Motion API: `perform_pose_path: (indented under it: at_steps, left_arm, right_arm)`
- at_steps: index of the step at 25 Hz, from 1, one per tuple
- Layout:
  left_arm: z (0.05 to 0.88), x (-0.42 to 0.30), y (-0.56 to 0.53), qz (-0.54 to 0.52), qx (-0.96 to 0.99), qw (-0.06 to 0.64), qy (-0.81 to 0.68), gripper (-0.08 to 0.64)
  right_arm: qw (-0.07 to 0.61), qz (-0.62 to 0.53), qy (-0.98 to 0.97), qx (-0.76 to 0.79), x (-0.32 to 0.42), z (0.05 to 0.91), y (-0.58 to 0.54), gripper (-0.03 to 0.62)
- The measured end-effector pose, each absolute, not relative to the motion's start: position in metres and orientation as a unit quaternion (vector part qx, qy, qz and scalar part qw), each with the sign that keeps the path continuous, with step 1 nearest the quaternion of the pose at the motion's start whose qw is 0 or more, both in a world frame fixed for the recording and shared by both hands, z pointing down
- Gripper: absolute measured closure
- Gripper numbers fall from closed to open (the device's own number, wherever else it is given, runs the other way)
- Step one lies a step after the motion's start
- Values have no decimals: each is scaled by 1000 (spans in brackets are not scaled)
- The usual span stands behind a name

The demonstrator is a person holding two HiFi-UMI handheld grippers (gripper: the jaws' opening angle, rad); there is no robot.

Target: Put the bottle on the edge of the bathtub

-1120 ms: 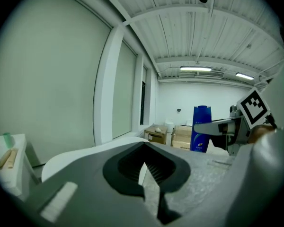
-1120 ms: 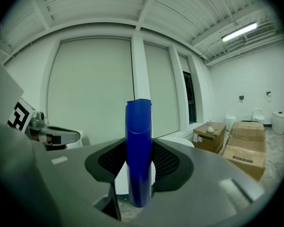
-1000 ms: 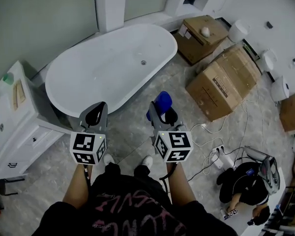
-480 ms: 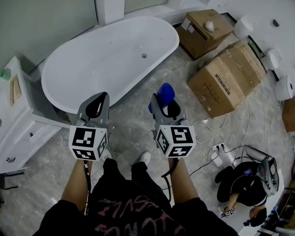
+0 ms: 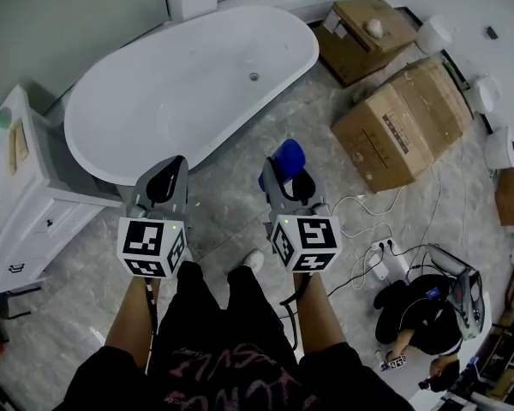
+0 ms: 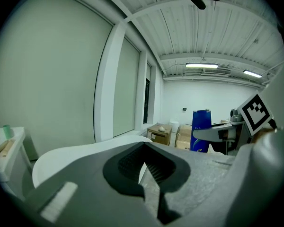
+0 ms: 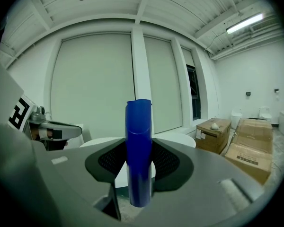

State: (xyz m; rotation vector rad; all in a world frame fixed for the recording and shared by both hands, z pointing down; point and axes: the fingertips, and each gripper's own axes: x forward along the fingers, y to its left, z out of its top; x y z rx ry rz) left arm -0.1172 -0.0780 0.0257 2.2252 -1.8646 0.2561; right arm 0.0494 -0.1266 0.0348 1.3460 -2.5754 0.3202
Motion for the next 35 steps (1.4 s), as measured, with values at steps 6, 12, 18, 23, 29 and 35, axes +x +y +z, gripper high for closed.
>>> perform_pose_path:
  at_steps: [6,12,18,23,29,35]
  left_arm:
    - [58,-110,-74,96,758,133,-632,559]
    - [89,-102,-70,105,752,153,-633,560]
    - [128,-91,-73,104,747,166,-635,560]
    - [171,-90,-69,110,740,178,-639,560]
    - [215,-80,-67,128,743,160,-638,560]
    - [270,-97,-65,127,732,173,-646,560]
  right_arm:
    - [122,119,-873,456,53,63,-124,407]
    - [130,145,-868,457,61,99,-120,407]
    - [133,153,-868,454,70,133,-126,405]
    - [141,158,-871,443,68,172,-124,405]
    - [149,169,-871,437,69,226,-119,405]
    - [157,170,-871,434,66,279,-118,405]
